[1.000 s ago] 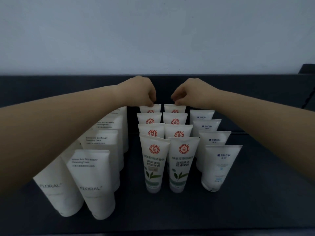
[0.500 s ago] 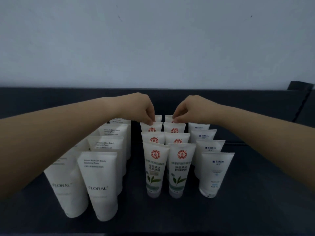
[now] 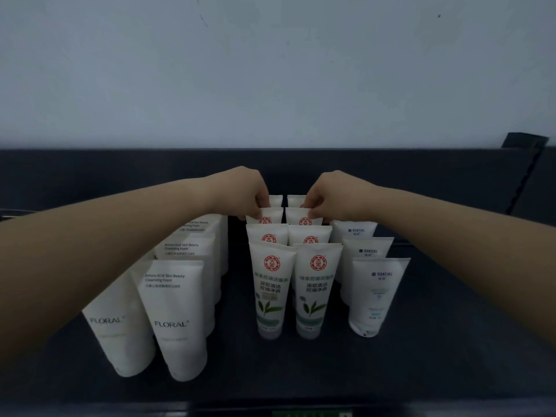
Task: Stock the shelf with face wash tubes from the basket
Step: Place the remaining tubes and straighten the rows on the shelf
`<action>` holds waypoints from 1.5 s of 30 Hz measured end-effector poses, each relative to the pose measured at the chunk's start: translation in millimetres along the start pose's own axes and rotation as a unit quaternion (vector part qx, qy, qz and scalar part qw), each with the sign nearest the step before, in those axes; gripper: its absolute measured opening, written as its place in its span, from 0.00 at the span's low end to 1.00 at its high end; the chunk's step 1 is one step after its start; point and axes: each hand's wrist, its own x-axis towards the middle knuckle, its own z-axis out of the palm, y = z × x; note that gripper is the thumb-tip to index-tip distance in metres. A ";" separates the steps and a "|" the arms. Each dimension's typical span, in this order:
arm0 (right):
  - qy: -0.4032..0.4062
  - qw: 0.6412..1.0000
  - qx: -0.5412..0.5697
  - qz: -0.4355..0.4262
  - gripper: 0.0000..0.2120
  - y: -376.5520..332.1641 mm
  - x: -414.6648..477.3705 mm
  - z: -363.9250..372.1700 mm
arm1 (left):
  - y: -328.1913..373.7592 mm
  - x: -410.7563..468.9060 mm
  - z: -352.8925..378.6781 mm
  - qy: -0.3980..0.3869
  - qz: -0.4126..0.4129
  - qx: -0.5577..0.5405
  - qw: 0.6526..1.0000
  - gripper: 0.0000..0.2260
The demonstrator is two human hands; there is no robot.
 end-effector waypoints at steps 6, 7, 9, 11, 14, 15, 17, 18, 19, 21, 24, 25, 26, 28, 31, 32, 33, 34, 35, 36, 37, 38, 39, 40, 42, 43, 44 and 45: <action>0.004 1.000 -0.019 -0.002 0.13 -0.9 -0.8 1.6 | 0.1 -0.9 -0.3 0.006 0.008 0.012 1.000 0.09; 0.004 1.000 -0.021 -0.002 0.13 -1.1 -1.2 1.6 | -0.1 -0.8 -0.5 0.007 0.008 0.014 1.000 0.09; 0.005 1.000 -0.023 -0.003 0.13 -1.3 -2.0 1.0 | -0.5 -0.4 -0.5 0.008 0.009 0.018 1.000 0.09; 0.006 1.000 -0.028 -0.005 0.13 -2.3 -2.7 0.5 | -0.4 0.3 -0.4 0.006 0.010 0.022 1.000 0.09; 0.011 0.999 -0.038 -0.006 0.13 -3.3 -3.8 0.0 | -0.3 0.6 -0.3 0.007 0.009 0.023 1.000 0.09; 0.011 0.999 -0.038 -0.005 0.13 -3.1 -4.0 -0.3 | -0.4 0.4 -0.5 0.006 0.009 0.022 1.000 0.09; 0.009 0.999 -0.036 -0.003 0.13 -2.7 -4.9 -0.6 | -0.7 -0.2 -0.7 0.005 0.008 0.019 1.000 0.09; 0.008 0.999 -0.038 -0.004 0.13 -2.6 -5.3 -0.7 | -0.8 -0.5 -0.6 0.005 0.008 0.017 1.000 0.09; 0.008 0.999 -0.041 -0.005 0.13 -2.6 -5.4 -0.6 | -0.9 -0.4 -0.6 0.005 0.008 0.017 1.000 0.10; 0.010 0.999 -0.043 -0.005 0.12 -3.0 -5.6 -0.5 | -1.2 0.2 -0.4 0.005 0.006 0.017 1.000 0.10; 0.009 0.999 -0.038 0.000 0.13 -2.9 -6.3 0.0 | -1.0 0.9 0.5 0.003 0.002 0.012 1.000 0.10; 0.009 0.999 -0.039 0.001 0.13 -2.7 -6.5 0.0 | -1.0 0.9 0.8 0.003 0.002 0.011 1.000 0.11; 0.009 0.999 -0.040 0.000 0.13 -2.5 -6.6 0.0 | -0.9 0.8 1.3 0.004 0.002 0.010 1.000 0.11; 0.011 0.999 -0.040 0.000 0.13 -2.2 -6.9 -0.3 | -0.6 0.5 1.7 0.004 0.002 0.008 1.000 0.11; 0.010 0.999 -0.039 0.002 0.13 -2.1 -6.4 -0.2 | 0.0 0.0 1.0 0.007 0.002 0.014 1.000 0.11; 0.008 0.999 -0.039 0.004 0.13 -2.3 -6.0 0.1 | 0.4 -0.2 0.9 0.008 0.003 0.016 1.000 0.11; 0.007 0.999 -0.039 0.006 0.13 -2.2 -5.7 0.2 | 0.6 -0.4 0.9 0.007 0.002 0.016 1.000 0.11; 0.007 0.999 -0.039 0.006 0.13 -2.2 -5.4 0.3 | 1.1 -0.5 1.1 0.007 0.002 0.015 1.000 0.11; 0.006 0.999 -0.040 0.007 0.13 -2.3 -5.3 0.2 | 1.3 -0.7 1.1 0.006 0.002 0.015 1.000 0.11; 0.006 0.999 -0.040 0.007 0.13 -2.6 -5.3 0.1 | 1.5 -1.2 1.3 0.006 0.002 0.016 1.000 0.11; 0.005 0.999 -0.041 0.008 0.13 -2.8 -5.2 0.0 | 1.4 -1.8 1.2 0.006 0.003 0.018 1.000 0.11; 0.002 0.999 -0.041 0.009 0.13 -3.1 -5.0 0.0 | 1.5 -2.7 0.9 0.008 0.006 0.020 1.000 0.11; -0.001 0.999 -0.040 0.011 0.14 -3.4 -4.9 -0.2 | 1.9 -3.6 0.5 0.010 0.008 0.024 1.000 0.11; -0.006 0.999 -0.040 0.013 0.14 -3.6 -4.7 -0.6 | 2.4 -4.5 0.1 0.012 0.012 0.031 0.999 0.11; -0.011 0.999 -0.041 0.013 0.14 -4.3 -5.3 -2.4 | 3.3 -5.9 -1.2 0.017 0.020 0.047 0.999 0.11; -0.010 0.999 -0.041 0.010 0.14 -4.6 -6.1 -4.3 | 3.3 -6.8 -2.8 0.021 0.022 0.051 0.998 0.11; -0.005 0.999 -0.041 0.006 0.13 -5.0 -7.4 -6.8 | 3.3 -7.7 -4.8 0.027 0.024 0.051 0.998 0.11; 0.004 0.999 -0.041 0.002 0.13 -5.3 -9.0 -9.9 | 2.9 -8.8 -7.4 0.035 0.027 0.048 0.998 0.10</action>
